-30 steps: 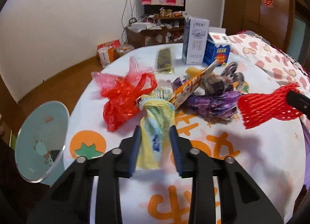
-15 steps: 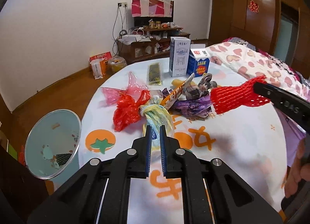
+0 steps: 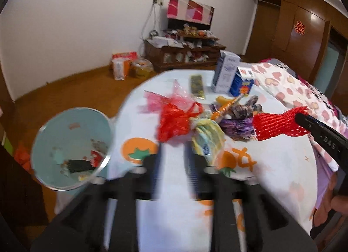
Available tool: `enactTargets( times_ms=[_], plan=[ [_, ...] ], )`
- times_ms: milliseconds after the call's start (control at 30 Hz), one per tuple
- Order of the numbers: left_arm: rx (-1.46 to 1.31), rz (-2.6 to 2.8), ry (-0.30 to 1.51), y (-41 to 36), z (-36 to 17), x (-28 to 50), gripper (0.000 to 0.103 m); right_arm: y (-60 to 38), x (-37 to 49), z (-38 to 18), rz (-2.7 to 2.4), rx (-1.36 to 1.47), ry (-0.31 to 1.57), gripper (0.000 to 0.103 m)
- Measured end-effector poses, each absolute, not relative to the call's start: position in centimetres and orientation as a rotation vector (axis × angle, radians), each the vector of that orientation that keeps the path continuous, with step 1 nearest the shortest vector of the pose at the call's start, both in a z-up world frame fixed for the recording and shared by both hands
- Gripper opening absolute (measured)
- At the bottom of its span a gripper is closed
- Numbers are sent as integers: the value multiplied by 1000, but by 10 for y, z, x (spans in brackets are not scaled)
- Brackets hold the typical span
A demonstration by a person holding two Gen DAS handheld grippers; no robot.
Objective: Collect trash
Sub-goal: 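Hold the red mesh net in the right tool while the left tool grasps the yellow-blue bag, then carry both items over the bin and release them from both tools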
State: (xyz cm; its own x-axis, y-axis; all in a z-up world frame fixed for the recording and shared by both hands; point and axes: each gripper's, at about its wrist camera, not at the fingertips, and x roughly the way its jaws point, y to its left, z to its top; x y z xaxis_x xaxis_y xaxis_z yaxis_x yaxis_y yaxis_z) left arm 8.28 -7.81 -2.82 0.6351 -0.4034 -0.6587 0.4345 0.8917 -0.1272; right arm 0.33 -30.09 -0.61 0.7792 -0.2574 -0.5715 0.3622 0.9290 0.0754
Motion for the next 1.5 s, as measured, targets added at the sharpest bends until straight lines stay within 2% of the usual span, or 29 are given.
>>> enactTargets(
  times_ms=[33, 100, 267, 300, 333, 367, 400, 467, 767, 967, 1500],
  plan=[
    [46, -486, 753, -88, -34, 87, 55, -305, 2, -7, -349, 185, 594, 14],
    [48, -508, 768, -104, -42, 91, 57, -312, -2, -10, -371, 185, 601, 14],
    [98, -509, 827, -154, -76, 108, 58, -340, -17, -16, -438, 202, 620, 14],
    [118, -504, 843, -162, -84, 110, 49, -346, -20, -17, -451, 213, 622, 14],
    [128, -502, 851, -165, -88, 111, 47, -351, -22, -18, -459, 223, 622, 14],
    [129, -501, 845, -167, -90, 110, 40, -353, -24, -19, -462, 227, 622, 14],
    [129, -510, 824, -166, -87, 106, 24, -355, -25, -19, -465, 230, 621, 14],
    [149, -524, 791, -163, -78, 100, 20, -355, -25, -19, -466, 232, 616, 14],
    [230, -593, 659, -114, -24, 45, 20, -334, -14, -12, -398, 224, 590, 14],
    [259, -450, 613, -73, -7, 43, 21, -301, 2, 1, -315, 179, 579, 14],
    [151, -179, 654, 30, -16, 80, 22, -207, 66, 12, -90, 120, 593, 14]
  ],
)
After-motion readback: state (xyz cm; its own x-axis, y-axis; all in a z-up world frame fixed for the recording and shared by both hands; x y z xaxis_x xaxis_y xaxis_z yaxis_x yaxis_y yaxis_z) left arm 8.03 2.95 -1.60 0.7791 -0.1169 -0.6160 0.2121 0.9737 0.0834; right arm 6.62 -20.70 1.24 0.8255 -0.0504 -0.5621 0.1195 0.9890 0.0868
